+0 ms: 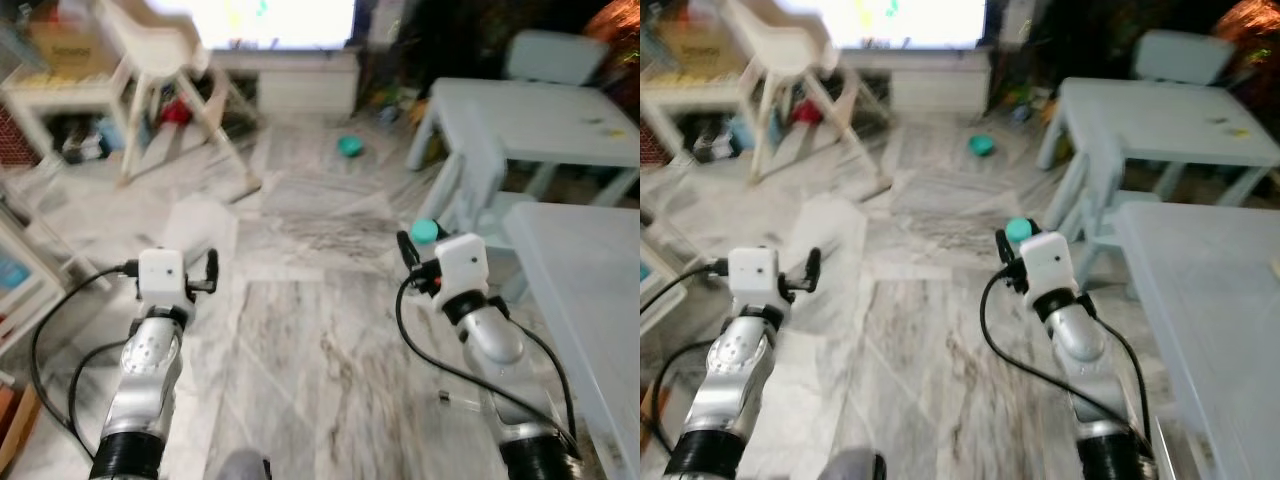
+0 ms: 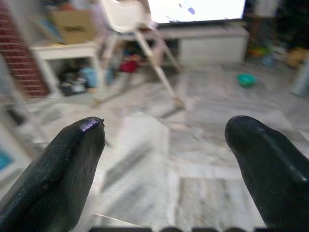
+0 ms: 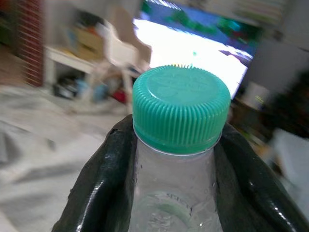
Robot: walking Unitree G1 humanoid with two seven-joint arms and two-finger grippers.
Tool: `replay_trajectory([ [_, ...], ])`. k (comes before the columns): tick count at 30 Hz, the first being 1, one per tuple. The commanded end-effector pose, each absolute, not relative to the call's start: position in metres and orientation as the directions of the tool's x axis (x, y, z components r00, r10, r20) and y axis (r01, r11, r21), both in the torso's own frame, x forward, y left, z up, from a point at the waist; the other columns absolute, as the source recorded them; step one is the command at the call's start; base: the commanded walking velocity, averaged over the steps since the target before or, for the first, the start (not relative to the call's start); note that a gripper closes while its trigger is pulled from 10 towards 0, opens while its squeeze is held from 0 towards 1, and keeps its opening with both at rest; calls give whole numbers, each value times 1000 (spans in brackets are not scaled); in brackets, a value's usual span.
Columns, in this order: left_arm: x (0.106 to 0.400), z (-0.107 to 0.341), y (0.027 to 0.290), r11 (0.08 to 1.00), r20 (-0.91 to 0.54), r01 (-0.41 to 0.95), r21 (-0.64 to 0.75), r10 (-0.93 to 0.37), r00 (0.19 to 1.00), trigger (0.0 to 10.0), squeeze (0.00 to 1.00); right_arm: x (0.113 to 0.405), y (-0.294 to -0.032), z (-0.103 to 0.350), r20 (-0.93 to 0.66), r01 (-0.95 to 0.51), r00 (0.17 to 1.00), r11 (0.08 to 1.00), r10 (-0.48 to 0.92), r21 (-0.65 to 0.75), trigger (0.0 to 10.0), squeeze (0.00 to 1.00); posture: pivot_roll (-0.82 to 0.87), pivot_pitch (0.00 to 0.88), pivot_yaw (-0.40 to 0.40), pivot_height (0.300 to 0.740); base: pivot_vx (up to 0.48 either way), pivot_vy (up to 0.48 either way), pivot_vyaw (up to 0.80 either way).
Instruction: Restocking fridge
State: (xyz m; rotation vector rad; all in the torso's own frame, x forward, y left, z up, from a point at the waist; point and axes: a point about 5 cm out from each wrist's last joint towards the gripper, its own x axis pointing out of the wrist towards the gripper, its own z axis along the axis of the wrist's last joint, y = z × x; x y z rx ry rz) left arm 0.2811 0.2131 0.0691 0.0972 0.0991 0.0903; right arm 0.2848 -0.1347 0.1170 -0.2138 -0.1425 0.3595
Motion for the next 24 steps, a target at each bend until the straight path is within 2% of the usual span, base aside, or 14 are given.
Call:
replay_trajectory([
  [1,284,73,206,994,-80,-64,93,72,994,10000,0,287,-141,125,131,-315,926,916,354,-248,10000,0,17,0,-28,740,0,390,775],
  [4,284,73,205,994,-75,-60,93,67,995,10000,0,288,-139,127,136,-324,921,913,364,-248,10000,0,16,0,-28,740,0,358,775],
  [15,286,75,206,990,-69,-72,118,80,994,10000,0,290,-136,130,145,-345,910,904,388,-251,10000,0,16,0,-26,740,0,0,775],
  [24,276,64,212,987,-105,-74,142,89,991,10000,0,291,-140,129,144,-342,911,902,387,-264,10000,0,15,0,-33,740,0,0,775],
])
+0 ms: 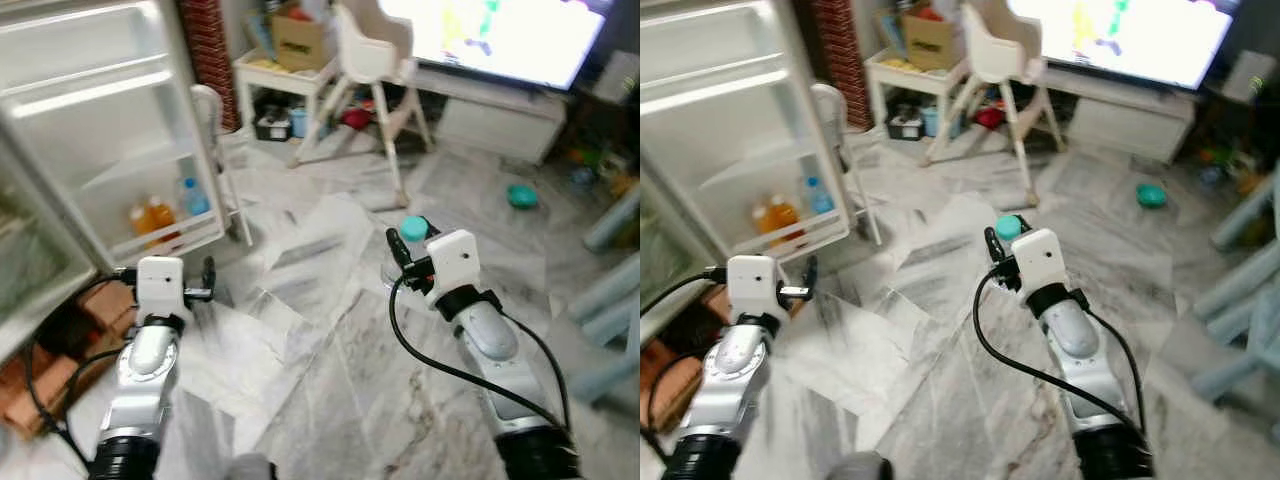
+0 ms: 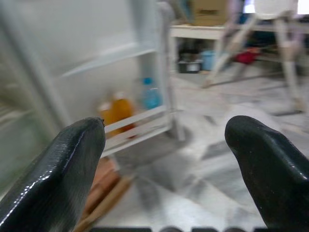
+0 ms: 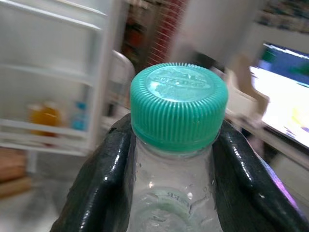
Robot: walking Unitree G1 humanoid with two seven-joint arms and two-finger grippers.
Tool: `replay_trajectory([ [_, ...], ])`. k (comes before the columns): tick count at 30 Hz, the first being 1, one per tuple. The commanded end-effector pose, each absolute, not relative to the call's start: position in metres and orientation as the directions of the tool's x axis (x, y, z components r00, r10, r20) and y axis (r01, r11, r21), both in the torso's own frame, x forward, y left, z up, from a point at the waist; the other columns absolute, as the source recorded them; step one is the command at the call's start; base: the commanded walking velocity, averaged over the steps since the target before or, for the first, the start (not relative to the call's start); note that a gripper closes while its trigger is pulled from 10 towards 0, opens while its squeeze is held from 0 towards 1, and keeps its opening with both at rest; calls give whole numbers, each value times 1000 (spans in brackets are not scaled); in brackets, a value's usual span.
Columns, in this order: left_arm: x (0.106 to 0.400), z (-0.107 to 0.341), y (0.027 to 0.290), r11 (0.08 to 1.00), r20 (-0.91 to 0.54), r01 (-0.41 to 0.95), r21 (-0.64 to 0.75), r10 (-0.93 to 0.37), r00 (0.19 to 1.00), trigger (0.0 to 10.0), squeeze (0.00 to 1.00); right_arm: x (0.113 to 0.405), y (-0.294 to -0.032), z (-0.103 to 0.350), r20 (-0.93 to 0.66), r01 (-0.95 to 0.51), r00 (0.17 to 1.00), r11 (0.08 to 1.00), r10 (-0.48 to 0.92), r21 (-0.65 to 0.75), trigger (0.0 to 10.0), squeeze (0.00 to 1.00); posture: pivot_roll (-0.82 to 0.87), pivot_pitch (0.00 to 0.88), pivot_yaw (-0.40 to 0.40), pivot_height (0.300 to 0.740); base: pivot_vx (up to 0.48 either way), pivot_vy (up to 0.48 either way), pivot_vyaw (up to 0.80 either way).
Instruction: Restocking fridge
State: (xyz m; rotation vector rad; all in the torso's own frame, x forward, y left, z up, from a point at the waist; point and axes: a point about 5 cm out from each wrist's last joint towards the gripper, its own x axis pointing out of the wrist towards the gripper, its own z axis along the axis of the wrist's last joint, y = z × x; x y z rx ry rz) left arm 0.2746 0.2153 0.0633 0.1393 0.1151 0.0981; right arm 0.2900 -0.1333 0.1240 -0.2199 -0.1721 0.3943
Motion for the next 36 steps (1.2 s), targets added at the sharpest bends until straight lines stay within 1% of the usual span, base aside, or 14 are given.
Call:
replay_trajectory([
  [1,274,63,214,987,-108,-77,141,93,990,10000,0,292,-142,130,146,-331,914,905,378,-267,10000,0,15,0,-33,740,0,0,775],
  [3,269,62,221,987,-112,-85,139,101,989,10000,0,294,-153,130,155,-266,936,925,315,-272,10000,0,18,0,-34,740,0,0,775],
  [8,258,59,221,991,-124,-53,124,68,990,10000,0,293,-167,125,147,-180,964,949,222,-257,10000,0,19,0,-27,740,0,0,775],
  [11,252,55,217,991,-133,-40,128,58,989,10000,0,289,-171,121,134,-159,972,956,196,-246,10000,0,21,0,-27,740,0,0,775],
  [15,250,57,202,991,-113,8,134,7,994,10000,0,287,-171,114,116,-148,977,963,177,-227,10000,0,29,0,-37,740,0,0,775],
  [22,249,55,188,996,-113,7,92,4,994,10000,0,292,-154,119,124,-262,948,940,293,-219,10000,0,36,0,-38,740,0,0,775],
  [27,249,56,185,996,-104,3,91,7,995,10000,0,292,-152,120,129,-272,944,939,303,-212,10000,0,35,0,-38,740,0,0,775],
  [32,250,57,184,995,-97,26,93,-17,995,10000,0,290,-148,120,131,-290,938,933,321,-213,10000,0,28,0,-37,740,0,0,775],
  [36,252,59,181,995,-90,33,94,-25,996,10000,0,291,-144,122,138,-325,923,920,359,-220,10000,0,24,0,-33,740,0,0,775],
])
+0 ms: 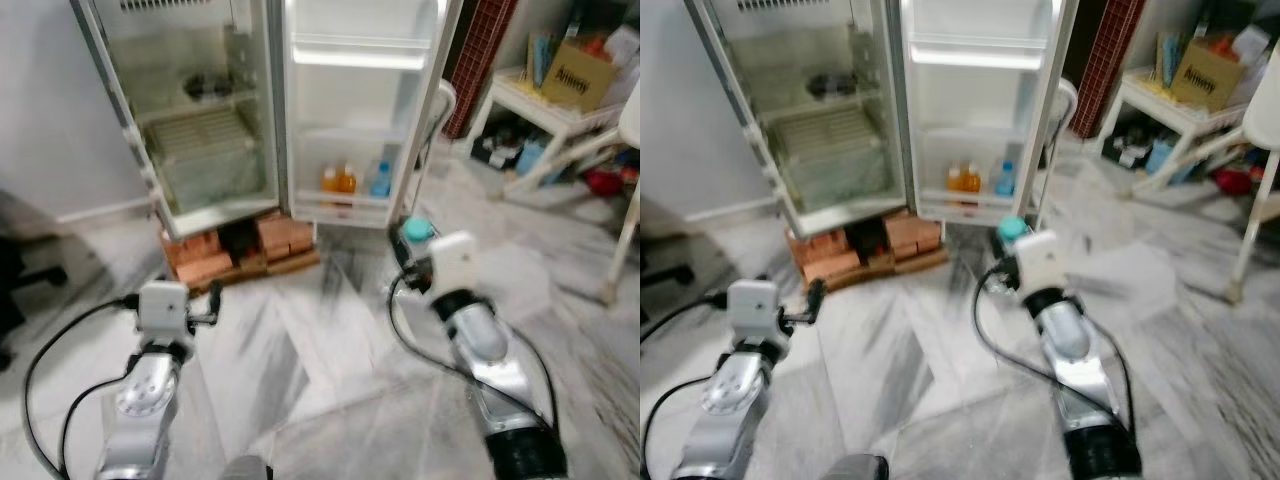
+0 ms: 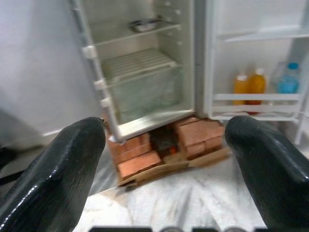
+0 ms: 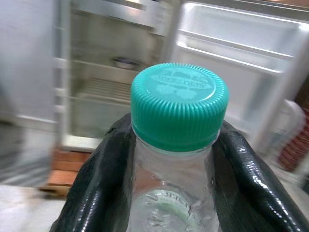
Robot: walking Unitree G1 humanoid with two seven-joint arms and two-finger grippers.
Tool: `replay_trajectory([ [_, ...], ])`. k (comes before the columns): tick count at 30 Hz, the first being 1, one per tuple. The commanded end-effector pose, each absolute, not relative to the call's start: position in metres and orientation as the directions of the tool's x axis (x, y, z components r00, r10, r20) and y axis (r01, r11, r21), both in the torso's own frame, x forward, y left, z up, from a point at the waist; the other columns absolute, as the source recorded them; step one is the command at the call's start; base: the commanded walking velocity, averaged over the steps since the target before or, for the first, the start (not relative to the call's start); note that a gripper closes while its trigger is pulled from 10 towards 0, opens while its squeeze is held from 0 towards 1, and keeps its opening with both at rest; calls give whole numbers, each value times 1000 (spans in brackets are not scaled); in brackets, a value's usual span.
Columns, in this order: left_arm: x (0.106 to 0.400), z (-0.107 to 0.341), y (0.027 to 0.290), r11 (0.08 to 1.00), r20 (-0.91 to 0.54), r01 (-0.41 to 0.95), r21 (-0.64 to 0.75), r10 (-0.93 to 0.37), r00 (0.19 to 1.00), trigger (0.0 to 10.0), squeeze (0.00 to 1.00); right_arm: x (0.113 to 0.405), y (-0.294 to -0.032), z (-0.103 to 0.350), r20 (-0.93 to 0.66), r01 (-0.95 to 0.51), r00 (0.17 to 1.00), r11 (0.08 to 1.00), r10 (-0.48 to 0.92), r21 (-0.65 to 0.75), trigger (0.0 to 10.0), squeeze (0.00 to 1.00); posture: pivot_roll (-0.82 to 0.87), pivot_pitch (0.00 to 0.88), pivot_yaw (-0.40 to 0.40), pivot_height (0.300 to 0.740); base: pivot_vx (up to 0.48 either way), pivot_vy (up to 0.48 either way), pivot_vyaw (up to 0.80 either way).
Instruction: Restocking fridge
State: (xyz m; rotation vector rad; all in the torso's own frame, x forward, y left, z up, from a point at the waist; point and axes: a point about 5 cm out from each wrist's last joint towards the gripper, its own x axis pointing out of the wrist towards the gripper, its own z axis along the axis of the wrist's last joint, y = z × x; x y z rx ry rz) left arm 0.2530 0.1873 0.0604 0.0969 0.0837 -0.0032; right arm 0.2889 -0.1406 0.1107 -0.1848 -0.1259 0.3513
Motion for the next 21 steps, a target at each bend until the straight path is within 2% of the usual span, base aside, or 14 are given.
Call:
replay_trajectory([
  [1,253,59,181,995,-88,35,95,-26,996,10000,0,291,-143,123,140,-329,921,919,363,-219,10000,0,24,0,-34,740,0,0,775],
  [8,254,61,182,994,-76,38,102,-31,997,10000,0,293,-137,126,145,-375,900,899,411,-225,10000,0,23,0,-37,740,0,0,775],
  [11,255,61,182,994,-75,48,99,-41,996,10000,0,292,-137,125,145,-381,899,902,412,-204,10000,0,23,0,-38,740,255,0,0],
  [21,258,63,181,994,-66,56,95,-50,997,10000,0,292,-138,127,161,-376,899,906,408,-196,10000,0,19,0,-35,740,449,0,0],
])
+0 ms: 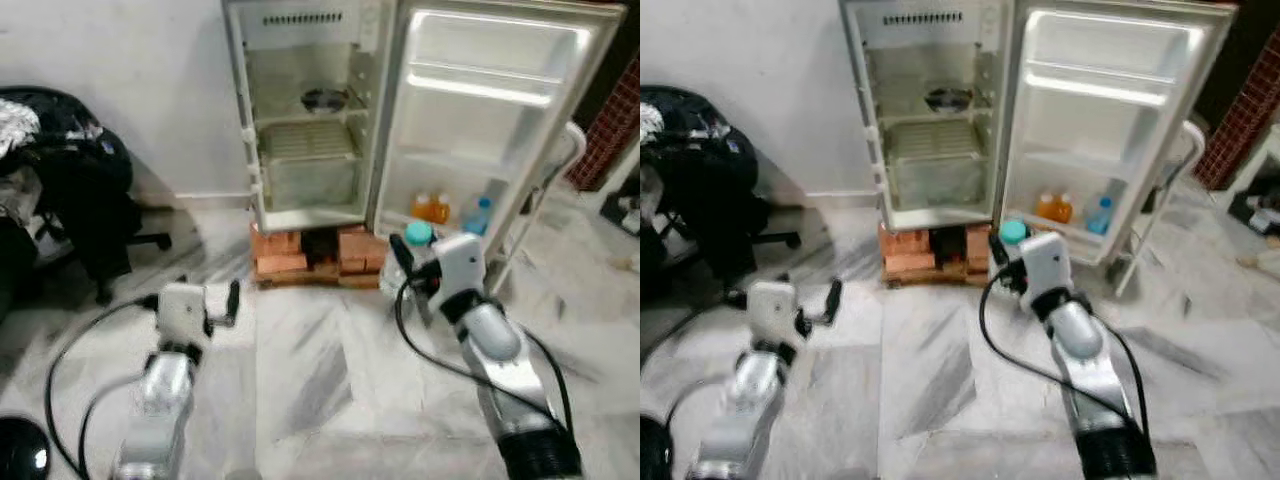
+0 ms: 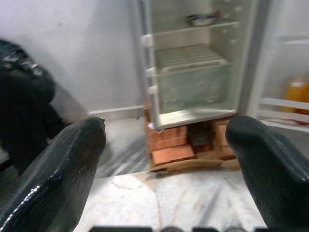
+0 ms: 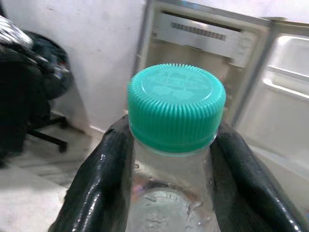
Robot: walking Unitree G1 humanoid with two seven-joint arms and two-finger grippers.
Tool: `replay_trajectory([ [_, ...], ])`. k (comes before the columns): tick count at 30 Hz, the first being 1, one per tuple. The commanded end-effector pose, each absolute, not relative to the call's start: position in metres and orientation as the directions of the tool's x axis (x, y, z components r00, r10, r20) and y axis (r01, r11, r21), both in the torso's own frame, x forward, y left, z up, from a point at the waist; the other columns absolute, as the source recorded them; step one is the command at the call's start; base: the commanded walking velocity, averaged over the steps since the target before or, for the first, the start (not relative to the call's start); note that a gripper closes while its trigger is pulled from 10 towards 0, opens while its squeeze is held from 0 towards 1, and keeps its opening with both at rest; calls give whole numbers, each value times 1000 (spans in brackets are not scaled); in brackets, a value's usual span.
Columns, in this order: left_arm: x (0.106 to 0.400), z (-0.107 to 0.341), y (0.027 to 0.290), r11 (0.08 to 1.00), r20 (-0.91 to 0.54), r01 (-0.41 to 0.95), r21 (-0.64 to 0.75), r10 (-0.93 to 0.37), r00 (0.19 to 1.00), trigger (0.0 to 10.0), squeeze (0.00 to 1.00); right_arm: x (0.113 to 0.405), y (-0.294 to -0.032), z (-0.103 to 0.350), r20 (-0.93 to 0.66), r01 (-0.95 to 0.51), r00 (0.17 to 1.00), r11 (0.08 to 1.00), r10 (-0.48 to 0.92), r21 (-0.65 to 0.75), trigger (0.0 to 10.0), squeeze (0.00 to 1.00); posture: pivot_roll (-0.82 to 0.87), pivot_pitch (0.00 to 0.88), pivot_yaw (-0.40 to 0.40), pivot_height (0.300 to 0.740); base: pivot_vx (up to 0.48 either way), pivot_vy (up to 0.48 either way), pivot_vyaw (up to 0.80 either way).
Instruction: Restocking fridge
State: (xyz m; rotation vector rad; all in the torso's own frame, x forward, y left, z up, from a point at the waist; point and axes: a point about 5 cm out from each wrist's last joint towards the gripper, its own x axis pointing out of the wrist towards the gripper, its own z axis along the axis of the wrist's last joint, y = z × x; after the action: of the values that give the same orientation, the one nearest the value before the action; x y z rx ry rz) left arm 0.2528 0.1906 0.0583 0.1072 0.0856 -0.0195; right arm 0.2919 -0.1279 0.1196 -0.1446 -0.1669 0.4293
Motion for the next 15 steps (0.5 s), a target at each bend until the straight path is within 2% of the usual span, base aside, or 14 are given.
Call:
replay_trajectory([
  [1,258,63,181,994,-65,57,94,-51,997,10000,0,292,-138,127,163,-373,900,907,405,-194,10000,0,20,0,-35,740,472,0,0],
  [15,258,63,178,993,-61,69,99,-63,996,10000,0,291,-140,128,171,-375,896,905,410,-201,10000,0,21,0,-34,740,472,0,0],
])
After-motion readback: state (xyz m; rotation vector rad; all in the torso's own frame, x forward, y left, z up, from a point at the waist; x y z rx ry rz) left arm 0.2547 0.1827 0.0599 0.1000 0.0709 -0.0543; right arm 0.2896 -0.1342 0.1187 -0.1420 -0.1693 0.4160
